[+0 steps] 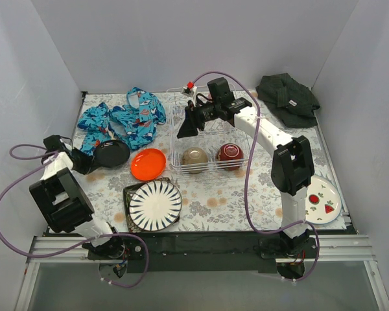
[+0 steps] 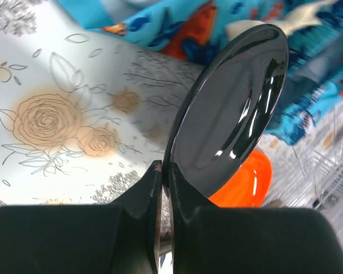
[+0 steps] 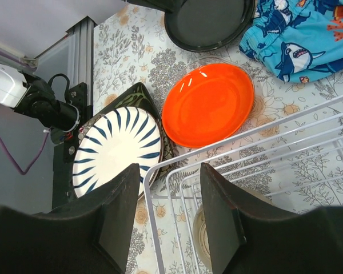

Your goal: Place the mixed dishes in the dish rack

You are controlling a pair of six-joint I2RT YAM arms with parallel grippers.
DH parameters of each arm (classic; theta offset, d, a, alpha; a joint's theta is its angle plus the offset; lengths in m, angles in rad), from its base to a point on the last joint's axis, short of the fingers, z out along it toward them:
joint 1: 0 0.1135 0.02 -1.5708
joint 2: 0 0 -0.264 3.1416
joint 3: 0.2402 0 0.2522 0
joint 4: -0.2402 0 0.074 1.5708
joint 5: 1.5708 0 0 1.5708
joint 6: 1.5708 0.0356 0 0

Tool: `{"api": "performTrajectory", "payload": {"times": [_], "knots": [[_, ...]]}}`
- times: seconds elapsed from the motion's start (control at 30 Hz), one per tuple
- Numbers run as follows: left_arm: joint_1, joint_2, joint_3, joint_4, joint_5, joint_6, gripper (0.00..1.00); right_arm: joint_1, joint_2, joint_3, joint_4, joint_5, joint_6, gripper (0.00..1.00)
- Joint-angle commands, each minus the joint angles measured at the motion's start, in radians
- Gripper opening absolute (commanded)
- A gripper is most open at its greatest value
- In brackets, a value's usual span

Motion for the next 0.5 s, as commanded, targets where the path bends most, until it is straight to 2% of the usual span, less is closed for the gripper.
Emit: {"api": "performTrajectory", "payload": {"times": [0.0,0.13,0.17,0.2,0.27,0.4,0.43,0.47], "knots": [[0.007,-0.098,0.097,-0.146,0.088,0.152,0.0,-0.002,-0.004,0.088,0.013,-0.002,-0.002,0.55],[0.007,-0.126,0.114,-0.202,0.223,0.232,0.0,-0.002,0.003,0.108,0.046,-0.02,0.061,0.59],[0.009,-0.138,0.102,-0.195,0.265,0.236,0.0,-0.002,0.005,0.111,0.057,-0.024,0.111,0.59],[0.005,-0.145,0.092,-0.153,0.376,0.244,0.0,-0.002,0.006,0.114,0.088,-0.03,0.139,0.61],[-0.008,-0.152,0.085,-0.114,0.424,0.243,0.0,-0.002,0.012,0.118,0.126,-0.054,0.235,0.64],[-0.089,-0.14,0.109,-0.054,0.581,0.299,0.0,-0.002,0.028,0.127,0.198,-0.024,0.363,0.69],[-0.102,-0.135,0.112,-0.047,0.681,0.313,0.0,0.0,0.041,0.133,0.2,-0.011,0.38,0.71],[-0.12,-0.129,0.118,-0.05,0.69,0.315,0.0,-0.002,0.049,0.148,0.198,-0.002,0.41,0.72]]}}
